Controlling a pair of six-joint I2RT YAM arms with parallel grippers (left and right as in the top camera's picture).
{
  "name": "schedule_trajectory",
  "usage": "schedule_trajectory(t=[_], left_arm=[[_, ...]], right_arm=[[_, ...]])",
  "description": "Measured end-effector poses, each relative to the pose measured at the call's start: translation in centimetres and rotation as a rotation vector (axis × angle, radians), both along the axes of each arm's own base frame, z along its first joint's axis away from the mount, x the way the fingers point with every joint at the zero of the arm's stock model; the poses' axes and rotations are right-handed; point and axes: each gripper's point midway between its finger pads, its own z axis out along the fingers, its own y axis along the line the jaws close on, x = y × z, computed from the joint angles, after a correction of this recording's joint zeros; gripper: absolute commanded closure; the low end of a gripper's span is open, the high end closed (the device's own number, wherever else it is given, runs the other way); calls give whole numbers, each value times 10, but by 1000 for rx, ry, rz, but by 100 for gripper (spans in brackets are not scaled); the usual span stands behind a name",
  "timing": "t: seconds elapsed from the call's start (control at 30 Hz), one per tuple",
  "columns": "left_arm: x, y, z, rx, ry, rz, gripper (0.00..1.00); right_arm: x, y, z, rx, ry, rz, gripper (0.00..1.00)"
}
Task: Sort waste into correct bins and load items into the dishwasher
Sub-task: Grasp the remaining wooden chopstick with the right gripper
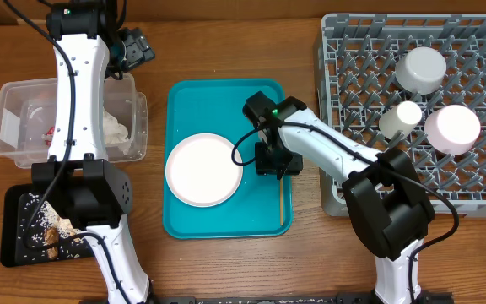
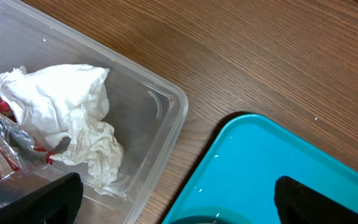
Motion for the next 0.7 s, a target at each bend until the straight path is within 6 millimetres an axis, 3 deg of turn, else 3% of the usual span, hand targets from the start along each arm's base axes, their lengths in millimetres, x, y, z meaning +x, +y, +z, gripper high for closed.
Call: schedule_trajectory(t=[0.23, 0.3, 0.5, 0.7], left_arm=[[0, 0, 0, 0, 0, 0, 0], [0, 0, 0, 0, 0, 0, 0], [0, 0, 0, 0, 0, 0, 0], [0, 0, 0, 0, 0, 0, 0]], right_arm=[[-4, 2, -14, 16, -3, 3, 49], [-4, 3, -15, 23, -9, 5, 55], [-3, -1, -16, 15, -28, 6, 96], [-1, 0, -16, 20, -36, 1, 96]])
